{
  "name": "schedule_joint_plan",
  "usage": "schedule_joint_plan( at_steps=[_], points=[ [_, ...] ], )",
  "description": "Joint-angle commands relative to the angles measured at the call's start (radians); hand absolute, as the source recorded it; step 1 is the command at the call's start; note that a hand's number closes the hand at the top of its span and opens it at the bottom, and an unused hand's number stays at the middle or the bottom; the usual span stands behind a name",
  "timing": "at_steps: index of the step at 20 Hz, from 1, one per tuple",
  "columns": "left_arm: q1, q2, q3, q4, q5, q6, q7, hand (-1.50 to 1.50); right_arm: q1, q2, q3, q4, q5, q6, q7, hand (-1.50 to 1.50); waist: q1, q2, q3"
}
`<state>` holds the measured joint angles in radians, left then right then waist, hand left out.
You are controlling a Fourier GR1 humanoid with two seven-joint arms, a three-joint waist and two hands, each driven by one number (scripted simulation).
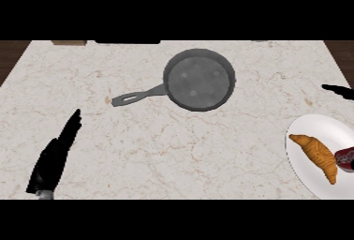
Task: Pick the croissant from the plate and place it in the pan
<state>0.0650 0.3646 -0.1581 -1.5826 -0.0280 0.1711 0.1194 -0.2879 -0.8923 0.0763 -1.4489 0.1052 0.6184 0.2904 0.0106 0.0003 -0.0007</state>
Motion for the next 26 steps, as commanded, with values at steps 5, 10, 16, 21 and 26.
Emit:
schedule_joint_plan(
  at_steps=[5,10,16,21,26],
  points=[
    [-0.025,-0.015,0.028,0.014,-0.016,-0.016,0.004,0.00,-0.081,0.028,0.103,0.022,0.136,0.119,0.105,-1.50,-0.002,0.002,0.000],
    [-0.029,-0.024,0.042,0.000,-0.016,-0.044,0.037,0.00,-0.044,0.110,0.134,-0.048,0.173,0.159,0.234,-1.50,-0.008,0.000,0.000],
    [-0.017,-0.027,0.095,0.018,-0.033,-0.092,-0.002,0.00,-0.049,0.196,0.071,-0.058,0.192,0.241,0.286,-1.50,-0.007,0.000,0.000],
    [0.009,-0.083,0.051,-0.017,-0.092,-0.047,0.018,0.00,-0.021,0.191,0.120,-0.026,0.315,0.226,0.255,-1.50,-0.006,0.000,0.001],
    [0.024,-0.045,0.124,-0.047,-0.063,-0.115,0.027,0.00,-0.028,0.230,0.078,-0.036,0.357,0.262,0.302,-1.50,-0.006,-0.001,0.001]
  ],
)
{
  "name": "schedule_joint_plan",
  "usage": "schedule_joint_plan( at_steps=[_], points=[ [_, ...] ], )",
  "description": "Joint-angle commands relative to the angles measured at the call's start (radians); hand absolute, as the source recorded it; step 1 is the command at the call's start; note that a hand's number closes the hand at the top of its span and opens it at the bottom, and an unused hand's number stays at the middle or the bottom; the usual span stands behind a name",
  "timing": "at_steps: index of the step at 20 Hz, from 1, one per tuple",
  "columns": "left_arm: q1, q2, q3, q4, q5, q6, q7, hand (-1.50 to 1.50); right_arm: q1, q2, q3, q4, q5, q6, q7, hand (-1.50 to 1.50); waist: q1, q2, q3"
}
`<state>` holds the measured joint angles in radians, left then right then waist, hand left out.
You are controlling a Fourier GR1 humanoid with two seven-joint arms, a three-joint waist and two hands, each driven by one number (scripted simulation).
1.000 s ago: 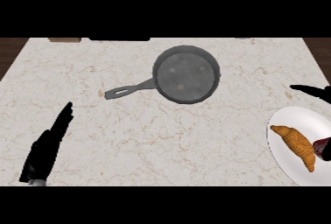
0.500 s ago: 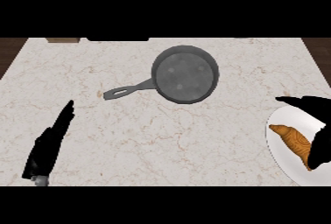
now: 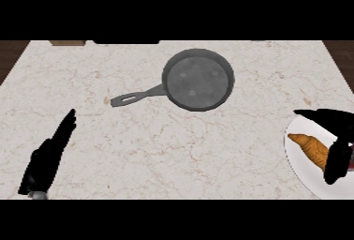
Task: Pick the croissant from the plate and place it in the pan
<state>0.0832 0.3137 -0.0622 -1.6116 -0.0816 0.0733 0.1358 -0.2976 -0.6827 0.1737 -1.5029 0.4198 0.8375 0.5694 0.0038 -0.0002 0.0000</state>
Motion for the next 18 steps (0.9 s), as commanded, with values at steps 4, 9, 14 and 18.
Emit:
schedule_joint_plan(
  at_steps=[4,9,14,18],
  points=[
    [0.016,-0.050,-0.006,-0.023,-0.045,-0.008,0.013,0.00,-0.024,0.062,-0.014,0.066,0.101,0.049,-0.001,-1.50,0.001,0.000,0.000],
    [-0.016,-0.051,0.045,0.049,-0.048,-0.037,-0.023,0.00,0.018,0.043,-0.028,0.083,0.178,0.043,-0.093,-1.50,0.000,0.001,0.000],
    [-0.008,-0.097,0.030,0.077,-0.085,-0.030,-0.064,0.00,0.027,0.075,-0.040,0.111,0.245,0.038,-0.125,-1.50,-0.001,0.000,0.000],
    [-0.036,-0.091,0.060,0.085,-0.081,-0.050,-0.058,0.00,0.012,0.106,-0.054,0.151,0.290,0.009,-0.135,-1.50,-0.002,0.000,0.000]
  ],
)
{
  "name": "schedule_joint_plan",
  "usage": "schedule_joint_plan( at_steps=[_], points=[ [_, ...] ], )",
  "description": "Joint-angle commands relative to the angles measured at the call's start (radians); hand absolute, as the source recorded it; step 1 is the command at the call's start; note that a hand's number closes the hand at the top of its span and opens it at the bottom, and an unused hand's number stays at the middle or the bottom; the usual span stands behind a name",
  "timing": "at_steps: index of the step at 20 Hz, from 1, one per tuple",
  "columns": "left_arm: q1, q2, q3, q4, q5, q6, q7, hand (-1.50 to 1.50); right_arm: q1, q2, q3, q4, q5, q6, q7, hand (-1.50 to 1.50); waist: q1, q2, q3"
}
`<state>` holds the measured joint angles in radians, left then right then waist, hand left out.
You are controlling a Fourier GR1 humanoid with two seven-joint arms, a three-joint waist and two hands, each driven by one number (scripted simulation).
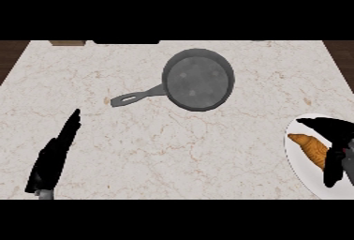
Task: Pick the croissant from the plate and place it in the pan
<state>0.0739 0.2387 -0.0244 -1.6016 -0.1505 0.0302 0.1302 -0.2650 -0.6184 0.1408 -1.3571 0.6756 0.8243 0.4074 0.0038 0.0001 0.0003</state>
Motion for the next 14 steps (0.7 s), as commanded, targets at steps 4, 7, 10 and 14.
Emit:
schedule_joint_plan(
  at_steps=[4,7,10,14],
  points=[
    [-0.009,0.003,0.060,0.033,0.016,-0.044,-0.036,0.00,0.079,0.049,-0.005,-0.010,0.090,-0.056,-0.045,-1.50,-0.004,-0.001,0.000],
    [-0.024,-0.039,0.026,0.002,-0.033,-0.008,0.026,0.00,-0.050,0.091,-0.013,0.177,0.131,-0.095,-0.119,-1.50,0.003,0.001,0.000],
    [0.006,-0.043,0.012,-0.040,-0.045,-0.018,0.052,0.00,0.061,0.094,-0.037,0.099,0.122,-0.151,-0.150,1.50,-0.003,-0.001,0.000],
    [0.010,-0.036,0.018,-0.114,-0.028,-0.042,0.104,0.00,0.018,0.131,-0.054,0.149,0.113,-0.139,-0.147,1.50,0.001,-0.001,0.000]
  ],
)
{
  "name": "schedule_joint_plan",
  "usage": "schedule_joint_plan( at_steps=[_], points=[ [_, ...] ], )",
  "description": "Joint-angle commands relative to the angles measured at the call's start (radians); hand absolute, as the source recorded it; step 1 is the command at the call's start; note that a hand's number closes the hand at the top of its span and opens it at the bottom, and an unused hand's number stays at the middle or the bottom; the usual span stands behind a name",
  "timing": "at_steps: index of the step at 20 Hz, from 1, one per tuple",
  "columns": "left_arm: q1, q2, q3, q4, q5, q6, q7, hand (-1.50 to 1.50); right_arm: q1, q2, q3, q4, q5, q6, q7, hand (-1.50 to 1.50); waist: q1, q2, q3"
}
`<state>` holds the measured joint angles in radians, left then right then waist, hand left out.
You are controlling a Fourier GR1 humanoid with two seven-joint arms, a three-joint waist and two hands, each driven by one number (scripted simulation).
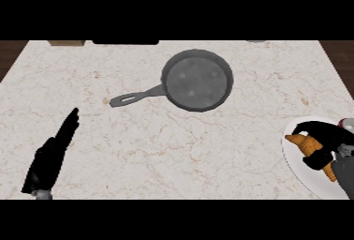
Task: Pick the croissant from the plate and place it in the pan
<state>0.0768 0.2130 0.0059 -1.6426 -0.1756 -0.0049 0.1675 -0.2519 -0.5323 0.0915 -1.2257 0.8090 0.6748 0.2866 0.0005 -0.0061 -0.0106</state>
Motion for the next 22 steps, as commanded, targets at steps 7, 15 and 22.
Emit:
schedule_joint_plan(
  at_steps=[7,15,22],
  points=[
    [-0.017,-0.010,0.021,0.020,-0.013,0.014,0.009,0.00,0.049,0.242,-0.137,-0.013,-0.055,-0.075,0.293,1.50,-0.029,-0.002,0.008],
    [0.048,-0.001,0.040,0.019,-0.013,0.022,-0.015,0.00,0.111,0.485,-0.243,-0.169,0.067,-0.483,0.707,1.50,-0.071,-0.024,0.000],
    [0.026,0.006,0.033,0.013,-0.007,0.003,-0.004,0.00,0.009,0.480,-0.027,-0.414,0.516,-0.638,0.943,1.50,-0.027,-0.021,-0.001]
  ],
)
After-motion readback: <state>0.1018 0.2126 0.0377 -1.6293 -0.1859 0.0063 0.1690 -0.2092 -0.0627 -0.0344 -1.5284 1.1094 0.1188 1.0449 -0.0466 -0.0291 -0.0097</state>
